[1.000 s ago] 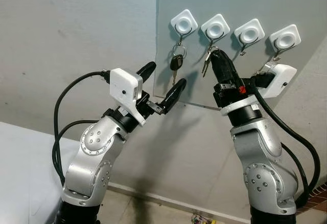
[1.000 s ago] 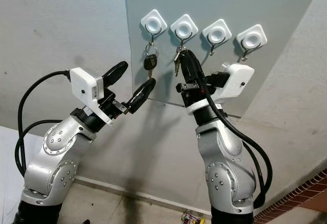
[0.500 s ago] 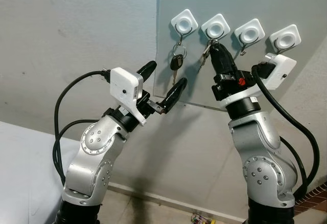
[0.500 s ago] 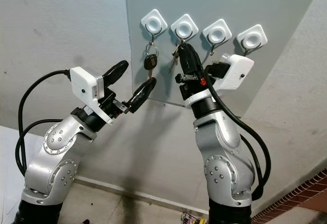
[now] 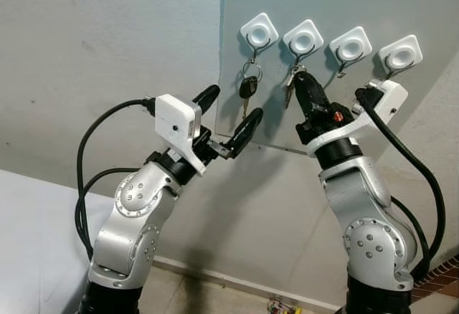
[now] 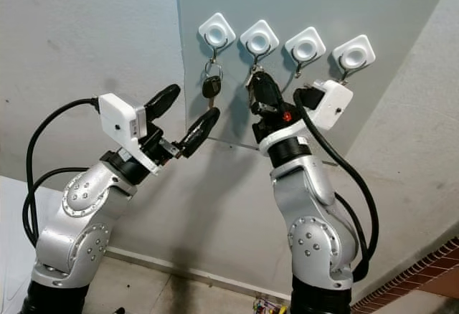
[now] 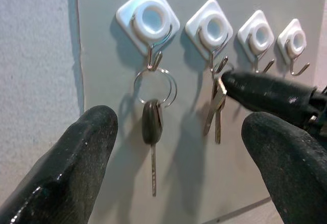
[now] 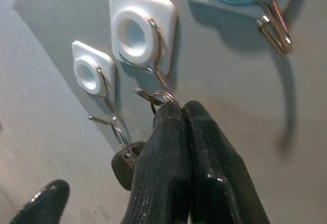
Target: Hang keys on a hook
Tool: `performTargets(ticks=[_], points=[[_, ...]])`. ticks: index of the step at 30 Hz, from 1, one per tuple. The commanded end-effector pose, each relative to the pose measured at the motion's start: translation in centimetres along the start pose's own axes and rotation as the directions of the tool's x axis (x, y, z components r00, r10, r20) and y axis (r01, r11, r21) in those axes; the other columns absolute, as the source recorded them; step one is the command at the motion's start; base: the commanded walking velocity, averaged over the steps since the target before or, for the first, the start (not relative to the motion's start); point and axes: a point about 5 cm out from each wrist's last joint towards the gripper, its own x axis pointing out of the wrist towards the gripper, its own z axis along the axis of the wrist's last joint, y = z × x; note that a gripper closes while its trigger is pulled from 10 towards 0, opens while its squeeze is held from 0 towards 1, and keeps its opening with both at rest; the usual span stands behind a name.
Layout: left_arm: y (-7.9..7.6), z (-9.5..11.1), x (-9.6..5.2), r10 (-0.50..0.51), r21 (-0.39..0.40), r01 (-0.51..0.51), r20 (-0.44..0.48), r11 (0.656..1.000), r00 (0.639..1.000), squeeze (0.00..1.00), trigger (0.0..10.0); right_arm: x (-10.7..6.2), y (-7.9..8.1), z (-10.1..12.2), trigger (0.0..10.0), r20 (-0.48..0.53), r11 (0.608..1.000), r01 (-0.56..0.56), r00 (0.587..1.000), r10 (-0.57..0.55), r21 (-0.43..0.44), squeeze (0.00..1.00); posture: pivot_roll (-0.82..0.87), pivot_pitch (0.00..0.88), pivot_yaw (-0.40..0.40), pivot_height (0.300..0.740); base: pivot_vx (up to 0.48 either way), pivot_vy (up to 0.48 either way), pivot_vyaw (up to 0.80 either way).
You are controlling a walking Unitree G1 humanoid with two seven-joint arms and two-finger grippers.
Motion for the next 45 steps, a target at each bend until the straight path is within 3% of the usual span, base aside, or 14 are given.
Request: performTargets(ticks=[1, 7, 8, 14, 21, 31, 35, 36, 40, 44, 45], points=[[-0.3, 0.3, 0.0, -0.014, 0.008, 0.014, 0.005, 1.000, 1.000, 0.00, 10.0, -0.2, 0.1, 0.4, 10.0, 0.011, 1.000, 0.006, 1.000, -0.006, 0.021, 0.00, 0.06, 0.000, -0.054, 0.740, 0.000, 0.000, 0.00], [-0.3, 0.2, 0.0, -0.015, 0.008, 0.015, 0.002, 1.000, 1.000, 0.00, 10.0, -0.6, 0.0, 0.3, 10.0, 0.016, 1.000, 0.003, 1.000, -0.003, 0.024, 0.00, 0.06, 0.000, -0.055, 0.740, 0.000, 0.000, 0.00], [-0.3, 0.2, 0.0, -0.015, 0.007, 0.015, 0.001, 1.000, 1.000, 0.00, 10.0, -0.7, 0.0, 0.3, 10.0, 0.024, 1.000, -0.011, 1.000, 0.011, 0.009, 1.00, 0.06, 0.000, -0.055, 0.740, 0.000, 0.000, 0.00], [-0.3, 0.1, -0.1, -0.006, 0.006, 0.006, -0.004, 1.000, 1.000, 0.00, 10.0, -1.3, -0.1, -0.1, 10.0, 0.029, 0.996, -0.038, 0.999, 0.041, -0.078, 1.00, 0.06, 0.000, -0.061, 0.740, 0.000, 0.000, 0.00], [-0.3, -0.3, -0.4, 0.005, 0.009, -0.005, -0.016, 1.000, 1.000, 0.00, 10.0, -1.9, -0.8, -0.8, 10.0, 0.006, 0.993, -0.036, 0.999, 0.037, -0.111, 1.00, 0.06, 0.000, -0.063, 0.740, 0.000, 0.000, 0.00], [0.3, -2.6, -1.2, 0.066, 0.036, -0.063, -0.089, 0.997, 0.994, 0.00, 10.0, -3.6, -3.2, -2.8, 10.0, -0.050, 0.979, 0.023, 0.998, -0.034, -0.200, 1.00, 0.04, 0.000, -0.055, 0.740, 0.000, 0.000, 0.00], [0.6, -4.3, -2.0, 0.090, 0.030, -0.087, -0.139, 0.996, 0.986, 0.00, 10.0, -4.6, -4.9, -3.9, 10.0, -0.064, 0.976, 0.093, 0.992, -0.108, -0.199, 1.00, 0.04, 0.000, -0.055, 0.740, 0.000, 0.000, 0.00], [0.9, -5.6, -2.3, 0.116, 0.028, -0.113, -0.182, 0.993, 0.976, 0.00, 10.0, -5.0, -5.7, -4.3, 10.0, -0.070, 0.969, 0.124, 0.987, -0.142, -0.213, 1.00, 0.03, 0.000, -0.044, 0.740, 0.000, 0.000, 0.00], [1.4, -7.5, -3.1, 0.167, 0.000, -0.172, -0.235, 0.985, 0.957, 0.00, 10.0, -5.8, -7.0, -5.2, 10.0, -0.093, 0.954, 0.153, 0.979, -0.182, -0.257, 1.00, 0.03, 0.000, -0.044, 0.740, 0.000, 0.000, 0.00], [2.0, -10.1, -4.0, 0.217, 0.013, -0.223, -0.305, 0.975, 0.927, 0.00, 10.0, -7.3, -9.0, -6.6, 10.0, -0.137, 0.922, 0.190, 0.959, -0.247, -0.337, 1.00, 0.01, 0.000, -0.028, 0.740, 0.000, 0.000, 0.00], [2.1, -11.2, -4.3, 0.227, 0.014, -0.236, -0.333, 0.972, 0.915, 0.00, 10.0, -8.1, -10.0, -7.4, 10.0, -0.163, 0.893, 0.200, 0.945, -0.285, -0.403, 1.00, 0.00, 0.000, -0.023, 0.740, 0.000, 0.000, 0.00]])
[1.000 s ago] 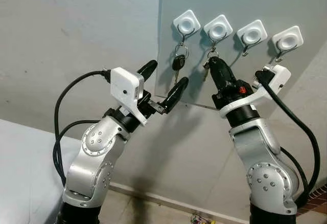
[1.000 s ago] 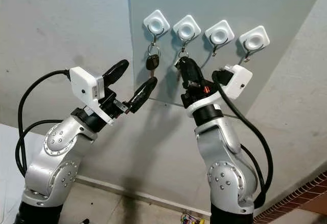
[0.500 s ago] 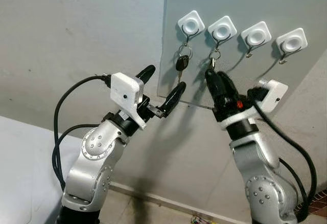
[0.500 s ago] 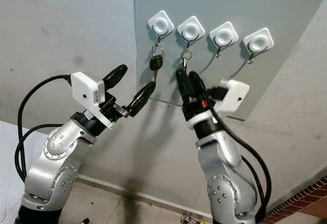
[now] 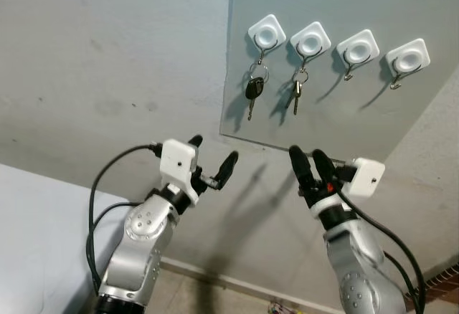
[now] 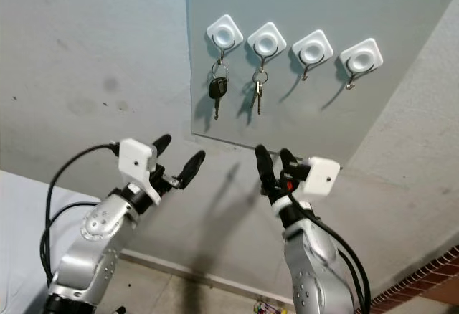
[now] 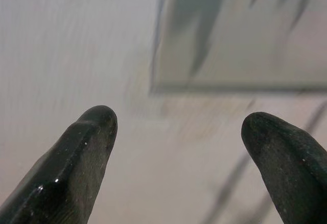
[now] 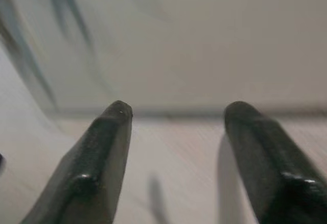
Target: Hang keys on a hook
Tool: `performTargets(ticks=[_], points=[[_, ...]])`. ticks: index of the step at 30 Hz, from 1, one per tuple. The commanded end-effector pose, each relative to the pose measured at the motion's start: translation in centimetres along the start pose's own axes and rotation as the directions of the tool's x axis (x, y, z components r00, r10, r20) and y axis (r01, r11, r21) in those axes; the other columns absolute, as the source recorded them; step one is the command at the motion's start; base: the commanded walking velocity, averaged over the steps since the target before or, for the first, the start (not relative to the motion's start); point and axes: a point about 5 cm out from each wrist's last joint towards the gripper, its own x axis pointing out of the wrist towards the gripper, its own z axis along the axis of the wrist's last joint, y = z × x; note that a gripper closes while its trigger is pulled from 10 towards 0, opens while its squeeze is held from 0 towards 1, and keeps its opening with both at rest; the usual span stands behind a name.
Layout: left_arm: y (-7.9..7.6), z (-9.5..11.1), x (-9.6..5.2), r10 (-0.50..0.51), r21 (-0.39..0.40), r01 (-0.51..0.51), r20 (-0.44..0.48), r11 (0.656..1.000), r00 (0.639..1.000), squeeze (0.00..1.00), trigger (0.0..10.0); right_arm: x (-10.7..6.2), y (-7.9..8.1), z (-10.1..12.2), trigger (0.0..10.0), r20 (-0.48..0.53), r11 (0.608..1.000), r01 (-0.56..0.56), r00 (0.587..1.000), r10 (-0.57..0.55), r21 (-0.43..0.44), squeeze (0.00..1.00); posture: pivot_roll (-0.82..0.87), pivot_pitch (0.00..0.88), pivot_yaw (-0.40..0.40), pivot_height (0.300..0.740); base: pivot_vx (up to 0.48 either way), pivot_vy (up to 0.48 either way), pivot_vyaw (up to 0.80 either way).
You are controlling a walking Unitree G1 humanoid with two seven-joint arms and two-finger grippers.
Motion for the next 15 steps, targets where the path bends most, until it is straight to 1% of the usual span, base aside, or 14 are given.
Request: performTargets(ticks=[1, 2, 5, 6, 7, 10, 11, 12, 13, 15], points=[[0.3, -0.6, 0.2, 0.015, 0.026, -0.015, -0.009, 1.000, 1.000, 0.00, 10.0, -0.4, -0.8, -0.9, 10.0, -0.023, 0.998, 0.024, 0.999, -0.026, -0.056, 1.00, 0.00, 0.000, -0.023, 0.740, 0.000, 0.000, 0.00], [0.6, -1.9, 0.3, 0.028, 0.043, -0.026, -0.045, 0.999, 0.999, 0.00, 10.0, -1.0, -1.9, -2.5, 10.0, -0.071, 0.990, 0.049, 0.996, -0.059, -0.133, 1.00, 0.00, 0.000, -0.018, 0.740, 0.000, 0.000, 0.00], [0.9, -4.1, 0.4, 0.050, 0.068, -0.042, -0.113, 0.997, 0.992, 0.00, 10.0, -2.4, -3.5, -5.4, 10.0, -0.168, 0.973, 0.070, 0.980, -0.109, -0.221, 1.00, -0.01, 0.000, -0.015, 0.740, 0.000, 0.000, 0.00], [1.0, -5.1, 0.4, 0.063, 0.067, -0.054, -0.142, 0.996, 0.988, 0.00, 10.0, -3.1, -4.2, -6.7, 10.0, -0.210, 0.966, 0.078, 0.969, -0.132, -0.248, 1.00, -0.01, 0.000, -0.010, 0.740, 0.000, 0.000, 0.00], [1.1, -5.7, 0.3, 0.071, 0.053, -0.063, -0.167, 0.997, 0.983, 0.00, 10.0, -3.6, -4.6, -7.5, 10.0, -0.241, 0.962, 0.085, 0.959, -0.150, -0.258, 1.00, -0.01, 0.000, -0.010, 0.740, 0.000, 0.000, 0.00], [1.3, -7.6, -0.1, 0.089, 0.046, -0.081, -0.237, 0.996, 0.968, 0.00, 10.0, -5.1, -5.8, -9.7, 10.0, -0.320, 0.953, 0.110, 0.925, -0.203, -0.284, 1.00, -0.02, 0.000, -0.008, 0.740, 0.000, 0.000, 0.00], [1.5, -8.7, -0.5, 0.112, 0.062, -0.098, -0.292, 0.993, 0.950, 0.00, 10.0, -5.9, -6.5, -10.8, 10.0, -0.359, 0.944, 0.143, 0.899, -0.250, -0.298, 1.00, -0.02, 0.000, -0.003, 0.740, 0.000, 0.000, 0.00], [1.6, -9.3, -0.8, 0.120, 0.065, -0.105, -0.315, 0.992, 0.941, 0.00, 10.0, -6.3, -6.8, -11.4, 10.0, -0.379, 0.941, 0.150, 0.887, -0.263, -0.303, 1.00, -0.02, 0.000, 0.000, 0.740, 0.000, 0.000, 0.00], [1.8, -10.4, -1.5, 0.134, 0.067, -0.118, -0.364, 0.991, 0.922, 0.00, 10.0, -7.2, -7.3, -12.4, 10.0, -0.422, 0.937, 0.153, 0.862, -0.281, -0.313, 1.00, -0.03, 0.000, 0.006, 0.740, 0.000, 0.000, 0.00], [1.8, -11.1, -2.0, 0.137, 0.072, -0.119, -0.397, 0.990, 0.907, 0.00, 10.0, -7.8, -7.6, -13.1, 10.0, -0.447, 0.930, 0.161, 0.841, -0.305, -0.332, 1.00, -0.03, 0.000, 0.011, 0.740, 0.000, 0.000, 0.00]])
